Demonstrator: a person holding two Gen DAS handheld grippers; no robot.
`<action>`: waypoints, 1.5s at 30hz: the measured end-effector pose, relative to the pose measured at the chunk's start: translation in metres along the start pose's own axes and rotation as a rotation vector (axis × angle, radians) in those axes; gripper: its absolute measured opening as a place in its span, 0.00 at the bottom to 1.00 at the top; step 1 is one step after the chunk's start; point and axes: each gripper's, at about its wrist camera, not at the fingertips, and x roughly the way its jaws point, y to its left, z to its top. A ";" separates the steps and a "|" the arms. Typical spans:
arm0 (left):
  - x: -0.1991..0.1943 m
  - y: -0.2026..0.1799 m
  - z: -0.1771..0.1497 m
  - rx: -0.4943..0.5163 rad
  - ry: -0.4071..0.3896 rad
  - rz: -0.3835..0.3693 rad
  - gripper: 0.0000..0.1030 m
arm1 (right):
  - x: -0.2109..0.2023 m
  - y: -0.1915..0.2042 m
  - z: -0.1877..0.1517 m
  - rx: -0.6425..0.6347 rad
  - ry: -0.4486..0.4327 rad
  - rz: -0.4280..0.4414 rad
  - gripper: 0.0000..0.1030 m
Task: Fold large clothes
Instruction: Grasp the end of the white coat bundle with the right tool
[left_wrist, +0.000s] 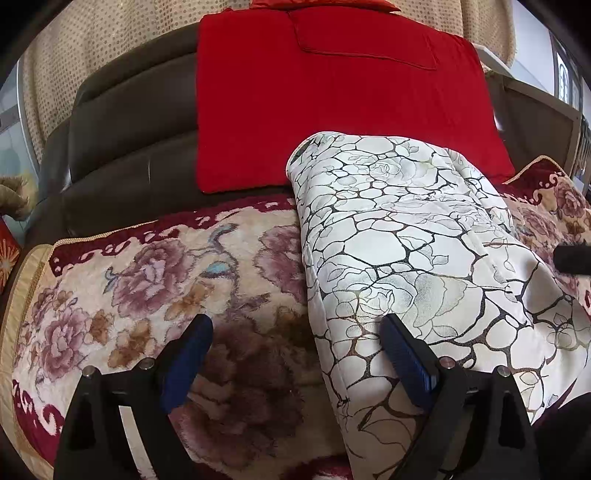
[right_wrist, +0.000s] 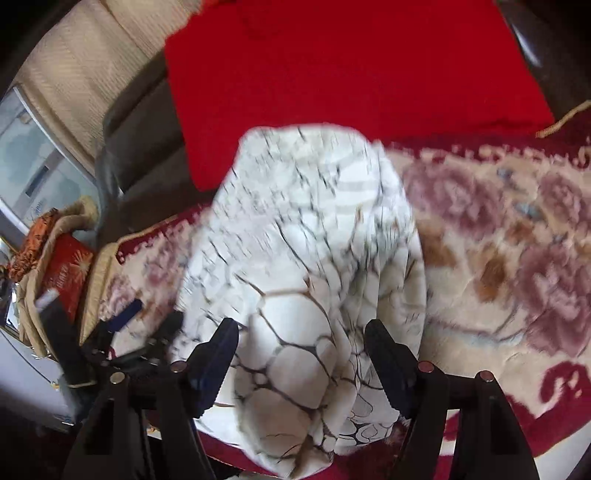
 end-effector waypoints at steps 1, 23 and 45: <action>0.000 0.000 0.000 0.001 0.000 0.001 0.89 | -0.006 0.003 0.001 -0.017 -0.018 -0.015 0.60; 0.003 0.000 0.002 -0.003 0.004 -0.005 0.89 | 0.000 -0.025 0.006 0.070 0.007 0.051 0.57; 0.004 0.001 0.003 0.021 0.018 -0.014 0.89 | 0.009 -0.069 0.025 0.181 -0.013 0.120 0.60</action>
